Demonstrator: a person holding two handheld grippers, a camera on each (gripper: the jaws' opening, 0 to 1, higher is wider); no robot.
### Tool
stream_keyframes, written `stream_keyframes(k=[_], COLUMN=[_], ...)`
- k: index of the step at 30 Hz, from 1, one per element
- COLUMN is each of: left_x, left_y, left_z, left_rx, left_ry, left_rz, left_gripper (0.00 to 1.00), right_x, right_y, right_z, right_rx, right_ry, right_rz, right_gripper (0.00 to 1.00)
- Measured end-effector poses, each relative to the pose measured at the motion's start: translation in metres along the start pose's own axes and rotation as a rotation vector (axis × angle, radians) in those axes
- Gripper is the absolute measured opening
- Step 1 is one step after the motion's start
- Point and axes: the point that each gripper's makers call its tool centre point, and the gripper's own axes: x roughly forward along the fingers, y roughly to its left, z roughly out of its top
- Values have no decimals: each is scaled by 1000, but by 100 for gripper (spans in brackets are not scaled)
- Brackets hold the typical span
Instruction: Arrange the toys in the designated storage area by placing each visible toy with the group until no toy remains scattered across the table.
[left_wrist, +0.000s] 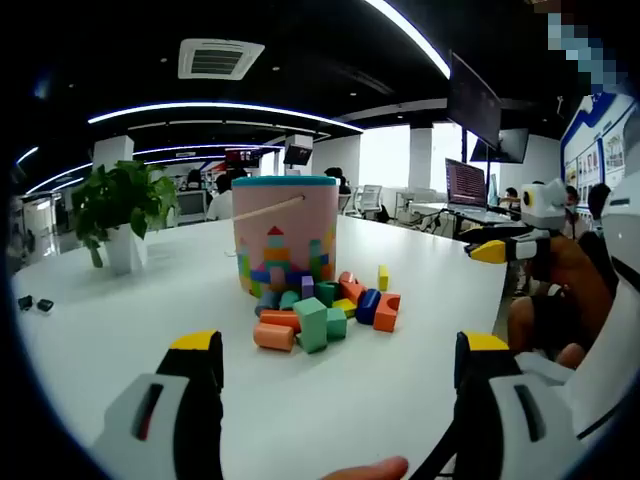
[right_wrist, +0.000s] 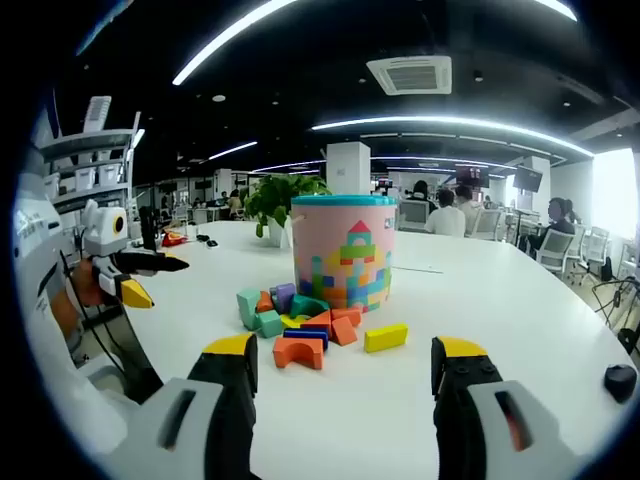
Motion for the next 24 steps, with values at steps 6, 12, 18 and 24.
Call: stream_keyframes(k=[6, 12, 18, 24], left_x=[15, 15, 7, 3], left_y=[-5, -6, -3, 2], left_z=[6, 5, 8, 9], left_rx=[-52, -4, -28, -32], left_ry=[-61, -66, -86, -122], left_rz=[-52, -40, -27, -8], left_gripper=[99, 99, 99, 99], right_x=[0, -3, -4, 1], right_y=[0, 0, 4, 8], right_z=[0, -1, 4, 6], right_rx=[19, 37, 57, 35], right_ry=[-12, -4, -7, -9], right_rz=[-6, -17, -20, -11], right_gripper=[79, 78, 76, 74])
